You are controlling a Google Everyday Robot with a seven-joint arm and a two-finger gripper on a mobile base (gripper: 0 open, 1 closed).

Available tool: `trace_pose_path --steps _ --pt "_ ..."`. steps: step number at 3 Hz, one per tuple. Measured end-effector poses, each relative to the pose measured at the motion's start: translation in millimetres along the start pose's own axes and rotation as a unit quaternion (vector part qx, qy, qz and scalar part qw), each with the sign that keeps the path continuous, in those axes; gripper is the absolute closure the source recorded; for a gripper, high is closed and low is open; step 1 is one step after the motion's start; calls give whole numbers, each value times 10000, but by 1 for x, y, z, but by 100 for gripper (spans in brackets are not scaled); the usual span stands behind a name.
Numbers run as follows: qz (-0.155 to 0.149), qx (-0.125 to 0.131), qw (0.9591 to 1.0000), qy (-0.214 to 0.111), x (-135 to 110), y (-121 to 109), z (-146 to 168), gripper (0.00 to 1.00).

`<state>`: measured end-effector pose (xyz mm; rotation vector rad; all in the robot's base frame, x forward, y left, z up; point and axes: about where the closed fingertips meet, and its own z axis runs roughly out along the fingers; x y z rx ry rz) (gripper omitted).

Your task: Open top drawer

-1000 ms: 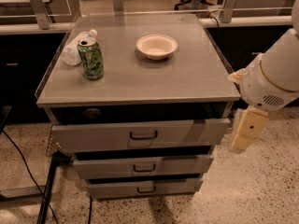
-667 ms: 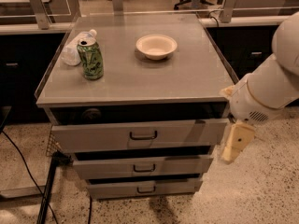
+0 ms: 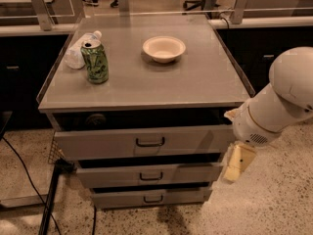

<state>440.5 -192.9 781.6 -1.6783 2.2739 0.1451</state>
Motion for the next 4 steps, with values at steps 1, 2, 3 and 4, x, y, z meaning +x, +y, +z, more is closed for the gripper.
trace_pose_path --steps 1,2,3,4 --pt "-185 148 9993 -300 -4 0 13 0" --pt "-336 352 9969 -615 -11 -1 21 0" --pt "-492 347 9933 -986 -20 1 42 0" --pt "-537 296 9911 -1181 -24 0 56 0"
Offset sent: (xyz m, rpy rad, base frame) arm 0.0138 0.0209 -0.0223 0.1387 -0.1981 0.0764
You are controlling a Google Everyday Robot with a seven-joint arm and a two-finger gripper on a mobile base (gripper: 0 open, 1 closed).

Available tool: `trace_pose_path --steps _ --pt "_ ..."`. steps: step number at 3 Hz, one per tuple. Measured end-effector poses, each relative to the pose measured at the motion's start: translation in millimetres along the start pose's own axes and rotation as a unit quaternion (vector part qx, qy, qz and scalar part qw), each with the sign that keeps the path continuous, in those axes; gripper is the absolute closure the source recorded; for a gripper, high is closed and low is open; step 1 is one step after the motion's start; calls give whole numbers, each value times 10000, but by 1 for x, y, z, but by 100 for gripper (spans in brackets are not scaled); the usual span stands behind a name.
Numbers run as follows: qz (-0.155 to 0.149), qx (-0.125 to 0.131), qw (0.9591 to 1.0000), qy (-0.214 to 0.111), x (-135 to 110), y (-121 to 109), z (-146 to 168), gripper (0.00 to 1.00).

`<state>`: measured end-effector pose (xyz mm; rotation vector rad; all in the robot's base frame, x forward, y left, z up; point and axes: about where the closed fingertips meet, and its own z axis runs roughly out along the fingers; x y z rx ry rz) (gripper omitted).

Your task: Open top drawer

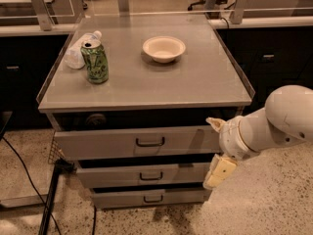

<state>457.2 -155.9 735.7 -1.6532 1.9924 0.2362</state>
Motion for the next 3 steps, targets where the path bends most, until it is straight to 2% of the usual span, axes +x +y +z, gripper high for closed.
trace_pose_path --steps 1,2,3 --pt "43 -74 9997 -226 2 -7 21 0" --pt "77 -81 9980 -623 6 -34 53 0" --pt "77 -80 9980 -624 6 -34 53 0"
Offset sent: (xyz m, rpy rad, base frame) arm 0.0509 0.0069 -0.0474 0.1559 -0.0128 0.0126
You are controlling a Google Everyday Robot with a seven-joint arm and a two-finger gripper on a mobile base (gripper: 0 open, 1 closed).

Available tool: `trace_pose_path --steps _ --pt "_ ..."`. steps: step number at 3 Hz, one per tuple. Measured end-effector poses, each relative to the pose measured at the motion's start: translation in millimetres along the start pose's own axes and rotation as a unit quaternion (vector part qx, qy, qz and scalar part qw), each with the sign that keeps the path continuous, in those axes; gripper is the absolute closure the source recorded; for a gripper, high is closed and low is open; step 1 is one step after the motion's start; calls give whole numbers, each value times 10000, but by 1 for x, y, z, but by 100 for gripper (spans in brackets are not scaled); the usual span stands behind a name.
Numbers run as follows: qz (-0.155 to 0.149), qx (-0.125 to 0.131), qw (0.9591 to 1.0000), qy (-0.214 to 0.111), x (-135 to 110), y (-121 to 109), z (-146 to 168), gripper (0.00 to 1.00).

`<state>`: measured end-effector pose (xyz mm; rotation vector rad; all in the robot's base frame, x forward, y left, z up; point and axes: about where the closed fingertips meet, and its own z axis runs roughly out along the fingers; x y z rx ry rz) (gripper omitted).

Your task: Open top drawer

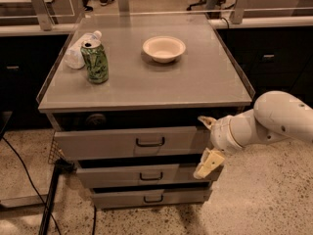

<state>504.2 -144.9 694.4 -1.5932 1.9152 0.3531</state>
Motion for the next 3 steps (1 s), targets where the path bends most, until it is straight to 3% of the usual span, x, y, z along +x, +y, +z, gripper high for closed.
trace_pose_path --steps 2,3 --pt "-93 156 9998 74 4 -10 3 0" --pt "-104 182 9994 293 8 -20 5 0"
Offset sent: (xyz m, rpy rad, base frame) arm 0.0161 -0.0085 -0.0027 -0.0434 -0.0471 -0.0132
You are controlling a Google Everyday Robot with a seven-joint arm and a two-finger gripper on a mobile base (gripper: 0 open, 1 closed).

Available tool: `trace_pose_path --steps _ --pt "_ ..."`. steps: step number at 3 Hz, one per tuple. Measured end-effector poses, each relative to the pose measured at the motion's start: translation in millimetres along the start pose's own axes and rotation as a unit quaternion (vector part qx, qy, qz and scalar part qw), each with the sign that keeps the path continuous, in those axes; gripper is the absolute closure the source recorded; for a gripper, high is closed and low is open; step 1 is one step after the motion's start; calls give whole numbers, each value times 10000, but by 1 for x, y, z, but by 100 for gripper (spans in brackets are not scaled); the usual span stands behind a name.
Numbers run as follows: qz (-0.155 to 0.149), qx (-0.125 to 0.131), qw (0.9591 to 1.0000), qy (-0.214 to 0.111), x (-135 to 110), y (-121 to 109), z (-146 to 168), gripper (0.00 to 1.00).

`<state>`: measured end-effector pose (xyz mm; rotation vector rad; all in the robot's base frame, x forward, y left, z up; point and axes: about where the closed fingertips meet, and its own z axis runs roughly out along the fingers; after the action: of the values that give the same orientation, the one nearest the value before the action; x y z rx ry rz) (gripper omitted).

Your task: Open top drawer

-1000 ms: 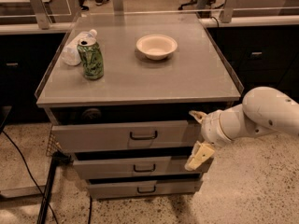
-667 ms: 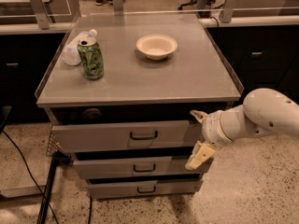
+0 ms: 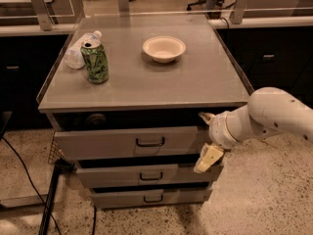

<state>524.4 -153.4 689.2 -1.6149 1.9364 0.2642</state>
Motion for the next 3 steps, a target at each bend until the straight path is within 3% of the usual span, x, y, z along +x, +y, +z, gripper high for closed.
trace_pose_path --steps 3 --pt "250 -367 9981 432 18 -16 25 0"
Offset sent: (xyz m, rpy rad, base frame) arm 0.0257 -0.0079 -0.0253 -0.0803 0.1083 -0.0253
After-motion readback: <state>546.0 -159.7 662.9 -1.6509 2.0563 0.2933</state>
